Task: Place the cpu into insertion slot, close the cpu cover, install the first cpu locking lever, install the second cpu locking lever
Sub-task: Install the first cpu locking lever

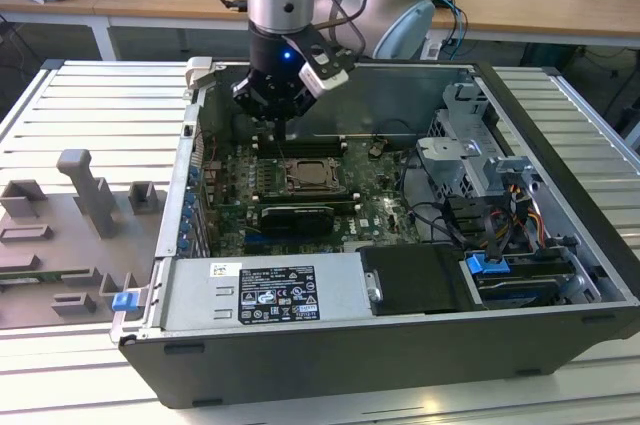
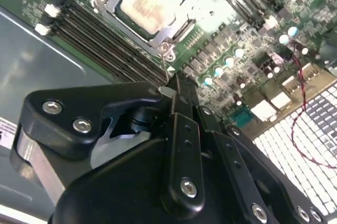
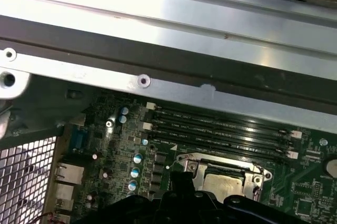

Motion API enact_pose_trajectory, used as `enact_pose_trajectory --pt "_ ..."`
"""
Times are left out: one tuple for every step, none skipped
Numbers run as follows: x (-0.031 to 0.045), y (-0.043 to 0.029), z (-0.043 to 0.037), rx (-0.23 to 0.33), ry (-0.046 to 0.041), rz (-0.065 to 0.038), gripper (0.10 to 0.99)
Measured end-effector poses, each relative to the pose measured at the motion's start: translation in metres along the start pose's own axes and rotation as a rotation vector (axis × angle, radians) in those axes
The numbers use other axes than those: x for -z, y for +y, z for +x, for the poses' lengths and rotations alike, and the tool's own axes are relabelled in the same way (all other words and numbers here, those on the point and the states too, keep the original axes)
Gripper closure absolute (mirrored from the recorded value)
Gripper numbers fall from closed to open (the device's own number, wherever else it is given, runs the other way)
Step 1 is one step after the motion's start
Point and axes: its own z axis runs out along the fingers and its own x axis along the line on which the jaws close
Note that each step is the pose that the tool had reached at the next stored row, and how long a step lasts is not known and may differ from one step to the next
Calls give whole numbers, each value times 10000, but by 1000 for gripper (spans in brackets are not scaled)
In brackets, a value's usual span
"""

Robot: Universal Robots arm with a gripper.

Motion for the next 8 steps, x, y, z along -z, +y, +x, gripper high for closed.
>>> enact_pose_trajectory --pt "0 -2 1 -1 0 1 980" --pt "0 -11 13 0 -2 -2 980" --pt "1 -23 46 0 -5 -5 980" --pt "1 -37 74 2 -12 -11 980" --pt "1 -50 114 2 -21 -23 980" --pt "0 -44 173 3 -36 -28 980" --pt "-1 -36 217 -2 -49 -27 980" --pt "-2 -31 226 -25 -53 -27 980"
